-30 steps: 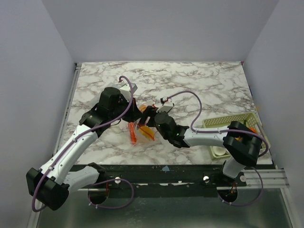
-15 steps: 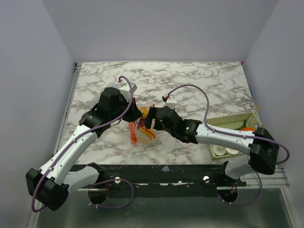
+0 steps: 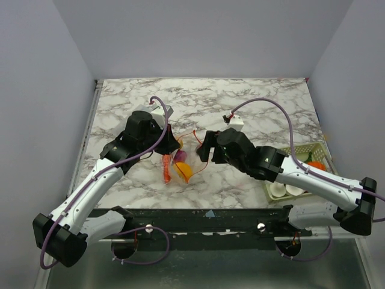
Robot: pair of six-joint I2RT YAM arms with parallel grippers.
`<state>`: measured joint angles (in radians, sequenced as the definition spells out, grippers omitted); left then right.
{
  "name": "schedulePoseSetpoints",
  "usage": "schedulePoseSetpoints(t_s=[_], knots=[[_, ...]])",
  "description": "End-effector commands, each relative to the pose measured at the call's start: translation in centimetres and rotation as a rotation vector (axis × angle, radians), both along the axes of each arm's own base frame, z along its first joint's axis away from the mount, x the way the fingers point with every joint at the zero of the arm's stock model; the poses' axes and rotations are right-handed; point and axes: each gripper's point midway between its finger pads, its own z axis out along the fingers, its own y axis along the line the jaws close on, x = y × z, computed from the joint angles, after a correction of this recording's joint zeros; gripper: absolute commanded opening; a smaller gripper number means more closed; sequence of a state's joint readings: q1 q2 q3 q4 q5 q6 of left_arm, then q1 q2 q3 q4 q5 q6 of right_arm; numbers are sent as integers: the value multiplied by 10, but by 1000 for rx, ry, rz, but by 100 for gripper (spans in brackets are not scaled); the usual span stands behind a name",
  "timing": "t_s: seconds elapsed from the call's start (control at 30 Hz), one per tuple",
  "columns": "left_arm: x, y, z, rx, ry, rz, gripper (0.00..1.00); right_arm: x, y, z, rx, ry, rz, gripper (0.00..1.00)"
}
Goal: Place the food in the zip-top bag and seal the zipper
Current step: Adjust the zipper food storage bag at the center of the board.
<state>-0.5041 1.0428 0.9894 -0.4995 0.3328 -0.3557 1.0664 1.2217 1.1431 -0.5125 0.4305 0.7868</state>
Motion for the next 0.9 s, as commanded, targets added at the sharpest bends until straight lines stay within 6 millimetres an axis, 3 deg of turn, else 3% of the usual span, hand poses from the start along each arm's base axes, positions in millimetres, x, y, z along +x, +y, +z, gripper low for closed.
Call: schedulePoseSetpoints(t_s=[0.0, 0.17, 0.23, 0.3, 0.37, 0.43, 0.57, 0.67, 0.77, 0.87], knots=[[2, 1, 10, -10, -33, 6, 0, 6, -12, -43, -114, 66, -63, 74], [1, 1, 11, -9, -38, 8, 0, 8, 9, -68, -115, 107, -34, 61], [-1, 0, 13, -21, -33, -1, 0, 10, 13, -74, -161, 124, -17, 52], [-6, -6, 18, -62, -28, -26, 0, 10, 21, -72, -193, 136, 3, 36], [-9, -9, 25, -92, -10, -30, 0, 7, 37, -57, -177, 123, 63, 13], [-9, -5, 34, -94, 16, 13, 0, 4, 50, -25, -142, 88, 84, 3], [-18, 2, 59, -162, 25, 79, 0, -12, 77, 20, -21, 92, 200, 1], [-25, 7, 58, -236, 46, 147, 0, -26, 96, 19, 25, 157, 287, 0], [-21, 14, 26, -256, 90, 237, 0, -28, 99, -3, 48, 173, 288, 0], [-17, 14, -13, -202, 157, 258, 0, -24, 89, -26, 26, 160, 246, 0]])
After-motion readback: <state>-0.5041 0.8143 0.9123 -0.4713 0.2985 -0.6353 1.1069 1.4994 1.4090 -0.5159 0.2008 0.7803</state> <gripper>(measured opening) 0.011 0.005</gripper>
